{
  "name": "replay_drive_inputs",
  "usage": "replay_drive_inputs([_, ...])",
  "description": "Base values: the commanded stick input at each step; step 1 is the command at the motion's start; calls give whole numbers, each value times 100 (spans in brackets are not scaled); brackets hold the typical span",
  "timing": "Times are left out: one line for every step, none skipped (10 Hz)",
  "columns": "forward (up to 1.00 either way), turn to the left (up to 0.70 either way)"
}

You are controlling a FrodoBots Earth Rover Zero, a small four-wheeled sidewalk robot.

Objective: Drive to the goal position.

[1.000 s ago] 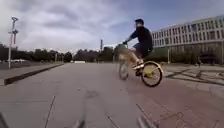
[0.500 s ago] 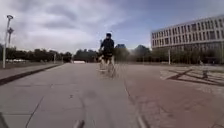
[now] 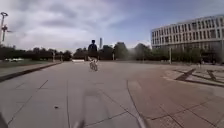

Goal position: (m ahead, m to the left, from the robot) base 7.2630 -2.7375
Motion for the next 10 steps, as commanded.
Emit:
replay_drive_inputs([100, 27])
replay_drive_inputs([100, 27])
replay_drive_inputs([100, 27])
replay_drive_inputs([100, 27])
replay_drive_inputs([100, 27])
replay_drive_inputs([100, 27])
replay_drive_inputs([100, 27])
replay_drive_inputs([100, 27])
replay_drive_inputs([100, 27])
replay_drive_inputs([100, 8])
